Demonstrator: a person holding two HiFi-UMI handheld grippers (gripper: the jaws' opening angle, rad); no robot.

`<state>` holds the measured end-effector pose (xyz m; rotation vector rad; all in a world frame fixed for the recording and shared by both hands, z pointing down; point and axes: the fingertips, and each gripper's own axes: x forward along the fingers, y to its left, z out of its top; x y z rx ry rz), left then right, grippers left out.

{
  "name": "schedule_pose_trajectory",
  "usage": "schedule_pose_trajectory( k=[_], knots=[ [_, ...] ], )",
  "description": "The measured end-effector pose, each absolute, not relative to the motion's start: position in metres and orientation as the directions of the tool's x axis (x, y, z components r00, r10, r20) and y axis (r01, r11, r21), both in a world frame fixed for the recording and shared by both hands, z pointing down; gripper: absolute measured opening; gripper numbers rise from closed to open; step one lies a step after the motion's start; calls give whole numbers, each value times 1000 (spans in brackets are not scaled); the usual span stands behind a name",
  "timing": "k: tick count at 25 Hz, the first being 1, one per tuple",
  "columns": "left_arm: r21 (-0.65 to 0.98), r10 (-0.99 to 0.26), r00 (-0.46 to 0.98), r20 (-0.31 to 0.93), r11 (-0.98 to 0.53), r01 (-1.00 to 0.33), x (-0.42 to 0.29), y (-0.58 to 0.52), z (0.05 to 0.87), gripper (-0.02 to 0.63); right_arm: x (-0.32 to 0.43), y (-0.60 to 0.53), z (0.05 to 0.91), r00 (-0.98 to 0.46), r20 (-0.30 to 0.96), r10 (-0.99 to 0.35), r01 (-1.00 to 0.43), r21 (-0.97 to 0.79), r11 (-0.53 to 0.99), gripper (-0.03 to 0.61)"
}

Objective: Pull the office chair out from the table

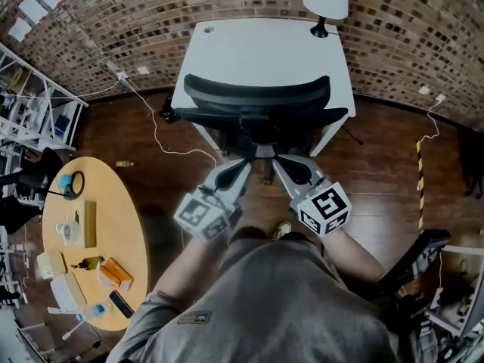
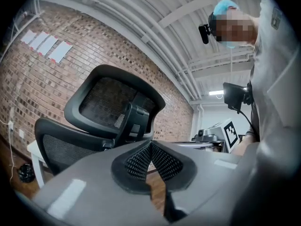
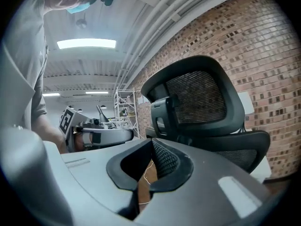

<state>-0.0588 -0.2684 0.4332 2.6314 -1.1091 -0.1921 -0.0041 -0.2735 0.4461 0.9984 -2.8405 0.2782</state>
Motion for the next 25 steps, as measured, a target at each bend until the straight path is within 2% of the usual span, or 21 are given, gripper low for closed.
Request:
schedule_pose_trajectory(
  k=[7, 9, 17, 21, 25],
  knots=[
    [257, -738, 673, 38, -644, -721, -93, -311, 447, 2, 16, -308, 458, -700, 234, -674, -705, -80, 705, 12],
    [222, -741, 667, 75, -640, -736, -106, -325, 449, 11, 26, -319, 463, -669, 268, -693, -729, -55, 682, 60],
    [-66, -776, 605, 181, -623, -779, -151, -375, 455, 190, 78, -361, 466, -517, 382, -766, -752, 225, 620, 205],
    [-229, -778, 580, 243, -627, -745, -165, -396, 457, 266, 108, -382, 469, -407, 442, -800, -698, 414, 584, 271],
    [-304, -751, 579, 318, -659, -688, -170, -408, 470, 334, 129, -399, 478, -355, 504, -787, -657, 465, 594, 320]
  ],
)
